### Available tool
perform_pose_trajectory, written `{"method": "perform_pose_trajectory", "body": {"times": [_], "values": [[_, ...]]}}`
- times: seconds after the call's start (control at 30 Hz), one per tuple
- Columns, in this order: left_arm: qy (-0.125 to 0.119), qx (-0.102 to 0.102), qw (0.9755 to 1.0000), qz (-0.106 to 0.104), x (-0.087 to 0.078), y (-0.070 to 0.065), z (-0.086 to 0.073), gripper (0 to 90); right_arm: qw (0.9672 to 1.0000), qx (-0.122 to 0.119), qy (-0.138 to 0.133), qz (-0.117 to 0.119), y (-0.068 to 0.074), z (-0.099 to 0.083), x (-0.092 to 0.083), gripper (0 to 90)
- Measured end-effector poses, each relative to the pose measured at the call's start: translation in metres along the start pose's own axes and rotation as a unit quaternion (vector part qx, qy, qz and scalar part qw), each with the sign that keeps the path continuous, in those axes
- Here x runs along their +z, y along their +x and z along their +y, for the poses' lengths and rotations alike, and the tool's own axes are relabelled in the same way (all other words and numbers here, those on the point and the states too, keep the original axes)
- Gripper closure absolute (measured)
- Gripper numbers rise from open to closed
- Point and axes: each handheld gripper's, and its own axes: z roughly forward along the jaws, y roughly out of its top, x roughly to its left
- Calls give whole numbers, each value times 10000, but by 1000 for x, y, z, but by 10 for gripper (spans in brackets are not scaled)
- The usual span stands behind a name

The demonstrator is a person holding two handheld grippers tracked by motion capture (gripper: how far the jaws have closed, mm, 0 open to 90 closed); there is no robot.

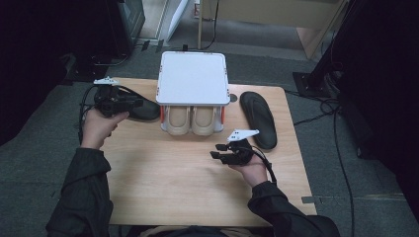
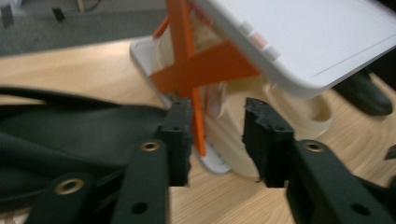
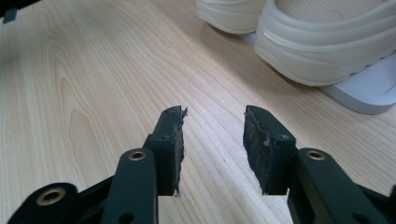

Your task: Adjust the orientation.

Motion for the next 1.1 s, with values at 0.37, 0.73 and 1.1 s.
{"method": "perform_pose_trajectory", "body": {"times": [0.37,0.73,1.1], "values": [[169,-65,9997,179,42,22,-17,744,9999,-3,-7,-119,-3,-2,-1,602],[396,-318,9978,430,80,51,-28,767,9996,96,-20,-257,-5,-11,-9,606],[649,-335,9961,495,86,59,-43,754,9997,119,39,-194,-5,-11,-5,605]]}}
